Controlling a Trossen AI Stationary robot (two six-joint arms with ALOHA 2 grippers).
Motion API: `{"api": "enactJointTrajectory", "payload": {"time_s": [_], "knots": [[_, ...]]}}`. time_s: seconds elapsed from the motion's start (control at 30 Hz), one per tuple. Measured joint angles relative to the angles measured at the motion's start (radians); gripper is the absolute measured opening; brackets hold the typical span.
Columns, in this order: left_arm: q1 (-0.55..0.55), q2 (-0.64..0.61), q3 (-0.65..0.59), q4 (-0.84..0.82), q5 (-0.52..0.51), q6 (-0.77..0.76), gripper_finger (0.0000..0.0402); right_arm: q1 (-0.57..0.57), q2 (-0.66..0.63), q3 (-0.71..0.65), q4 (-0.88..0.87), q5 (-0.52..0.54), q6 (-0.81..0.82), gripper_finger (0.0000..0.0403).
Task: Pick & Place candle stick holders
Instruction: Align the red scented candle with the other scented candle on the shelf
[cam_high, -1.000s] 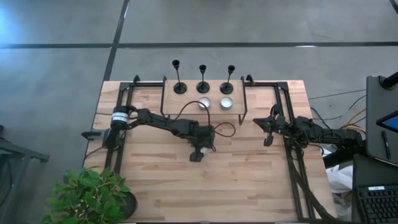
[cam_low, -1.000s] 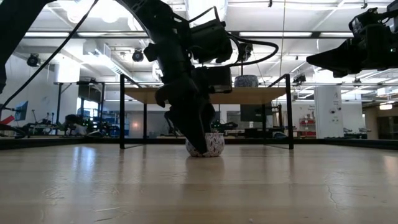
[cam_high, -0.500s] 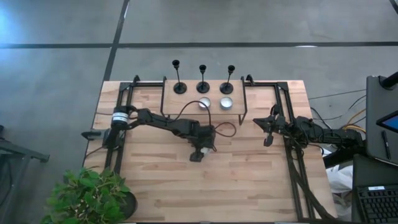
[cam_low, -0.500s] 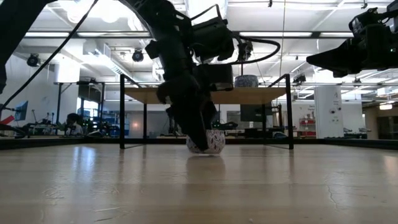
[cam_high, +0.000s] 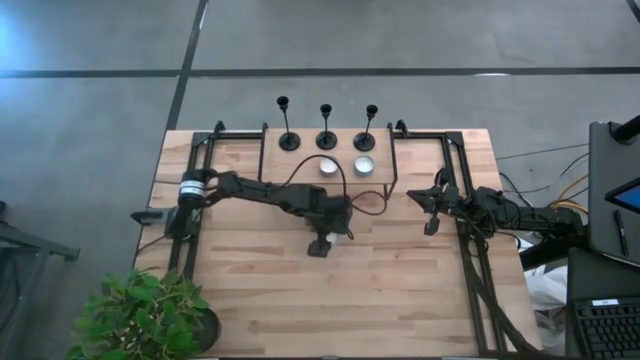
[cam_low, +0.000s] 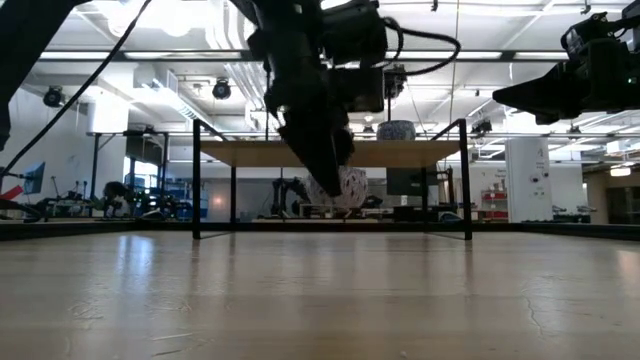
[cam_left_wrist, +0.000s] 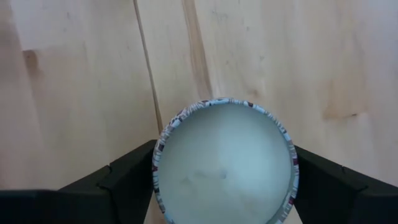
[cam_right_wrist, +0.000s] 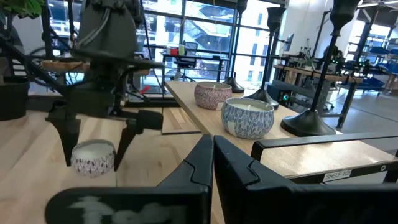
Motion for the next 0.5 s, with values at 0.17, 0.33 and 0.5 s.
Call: {"api": "enactJointTrajectory", "payload": {"time_s": [0.17,0.33,0.5], "knots": [[0.0,-0.029,0.046,-0.057,0.002,0.0,0.0311,0.0,0.0,0.0,0.0,0.0,0.001,0.0009],[0.002,-0.076,0.073,-0.106,0.006,-0.013,0.0311,0.0,0.0,0.0,0.0,0.001,0.003,0.0009],[0.007,-0.153,0.084,-0.161,0.006,-0.049,0.0311,0.0,0.0,0.0,0.0,0.0,0.001,0.0009]]}}
